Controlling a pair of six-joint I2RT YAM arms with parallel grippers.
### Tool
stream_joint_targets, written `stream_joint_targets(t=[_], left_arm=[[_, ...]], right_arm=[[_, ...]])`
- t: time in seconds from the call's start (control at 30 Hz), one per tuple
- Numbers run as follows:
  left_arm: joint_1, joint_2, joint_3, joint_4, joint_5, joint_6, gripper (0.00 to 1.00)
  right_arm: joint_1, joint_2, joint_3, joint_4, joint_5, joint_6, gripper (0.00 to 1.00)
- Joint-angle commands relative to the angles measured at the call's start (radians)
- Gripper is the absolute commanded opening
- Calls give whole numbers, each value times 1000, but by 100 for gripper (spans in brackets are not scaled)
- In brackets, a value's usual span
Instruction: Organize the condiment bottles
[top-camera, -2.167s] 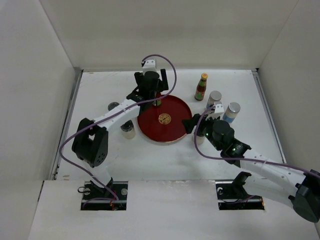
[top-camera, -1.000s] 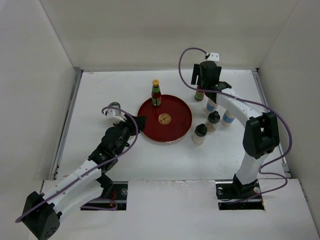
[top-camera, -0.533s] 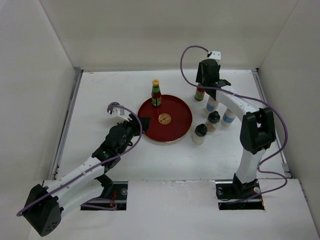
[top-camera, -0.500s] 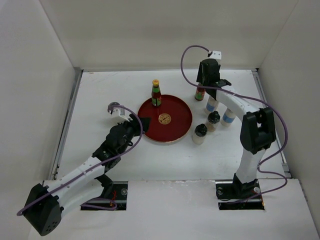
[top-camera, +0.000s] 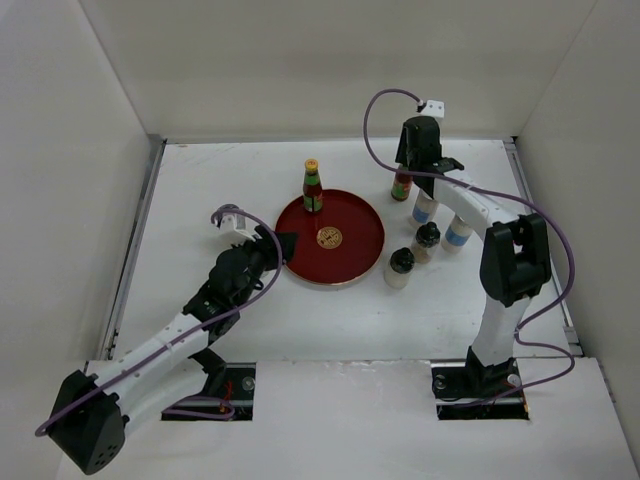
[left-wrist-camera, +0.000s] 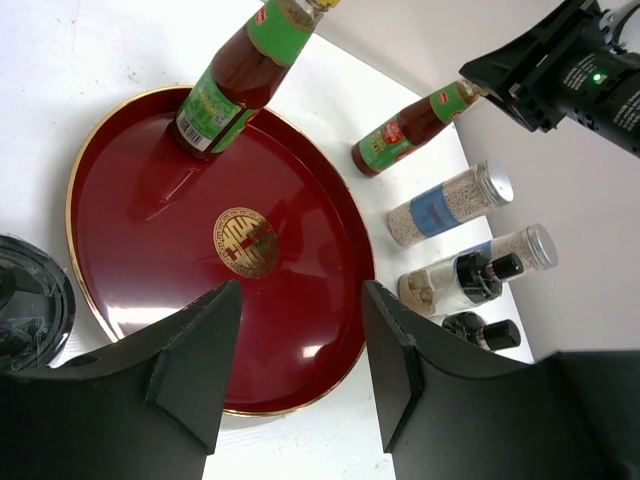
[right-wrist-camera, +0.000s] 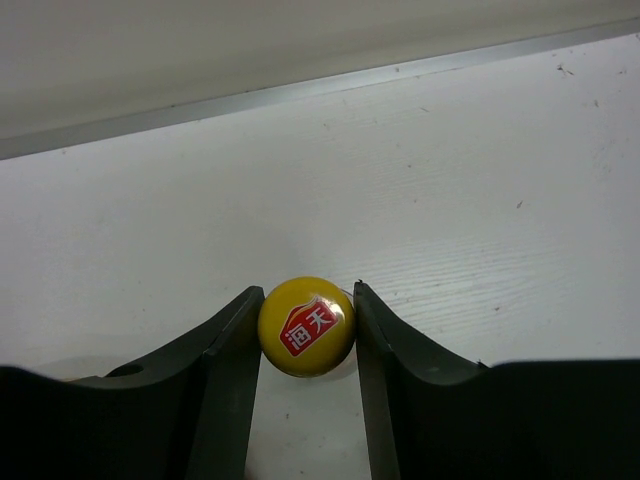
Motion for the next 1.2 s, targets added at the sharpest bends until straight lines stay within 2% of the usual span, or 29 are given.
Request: stream_joint_targets(t=[0.0, 0.23, 0.57, 0.9, 1.17], left_arm=[[8, -33, 8, 42, 8, 10, 49], [26, -45, 25, 36, 5, 7, 49], [71, -51, 51, -8, -8, -7, 49], [118, -108, 97, -180, -157, 15, 49], [145, -111, 106, -216, -177, 29, 50]], right_arm=[[-1, -18, 52, 62, -8, 4, 33], [8, -132, 84, 98, 19, -28, 29], [158, -234, 60, 104, 11, -76, 29], [291, -129, 61, 167, -17, -57, 30], [311, -43, 69, 204, -37, -56, 30]])
